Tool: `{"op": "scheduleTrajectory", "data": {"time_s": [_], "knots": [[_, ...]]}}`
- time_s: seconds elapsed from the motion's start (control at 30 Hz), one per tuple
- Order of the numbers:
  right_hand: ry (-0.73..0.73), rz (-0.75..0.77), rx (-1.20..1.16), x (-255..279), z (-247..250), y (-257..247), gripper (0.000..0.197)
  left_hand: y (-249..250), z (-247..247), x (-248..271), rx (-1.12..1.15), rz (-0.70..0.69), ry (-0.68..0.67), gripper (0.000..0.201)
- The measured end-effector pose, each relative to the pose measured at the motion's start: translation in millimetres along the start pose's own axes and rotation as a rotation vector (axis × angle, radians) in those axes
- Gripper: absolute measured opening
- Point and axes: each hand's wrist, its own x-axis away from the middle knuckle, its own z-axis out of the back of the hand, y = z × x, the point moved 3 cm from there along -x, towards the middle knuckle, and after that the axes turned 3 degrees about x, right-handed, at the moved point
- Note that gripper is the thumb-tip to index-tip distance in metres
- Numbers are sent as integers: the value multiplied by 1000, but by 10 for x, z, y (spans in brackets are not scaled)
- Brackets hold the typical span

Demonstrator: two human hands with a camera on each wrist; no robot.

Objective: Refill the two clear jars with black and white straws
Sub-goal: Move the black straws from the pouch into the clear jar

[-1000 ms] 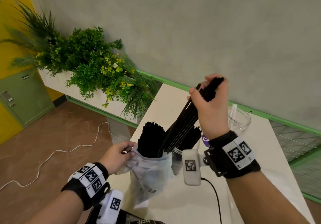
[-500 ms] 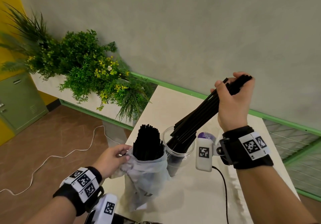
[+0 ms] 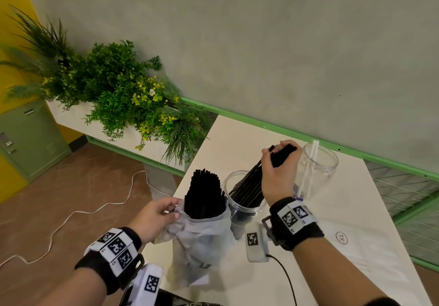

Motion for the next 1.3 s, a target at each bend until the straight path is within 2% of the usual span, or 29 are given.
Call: {"op": "scheduleTrajectory", "data": {"time_s": [0.23,0.33,0.57,0.83,0.93,1.1,1.3], "knots": [[-305,-138,17,288,-112,372,22,38,-14,54,29,0,-7,32],[-376,-187,70,284,-85,502,21,41,-17,73,17,9,-10,31],[-505,-217,254,214,-12,656,41,102,-58,113,28,17,-21,32],[-487,-108,270,102,-16,553,33,179,-102,172,64,12,-44,30],[-469,-17,302,-15,-56,488,28,187,-102,189,68,14,-28,30],[-567,235,544,-75,-103,508,21,191,-94,201,64,10,-45,31],[-494,280,570,1,120,504,18,196,-80,216,64,4,-37,29]]}}
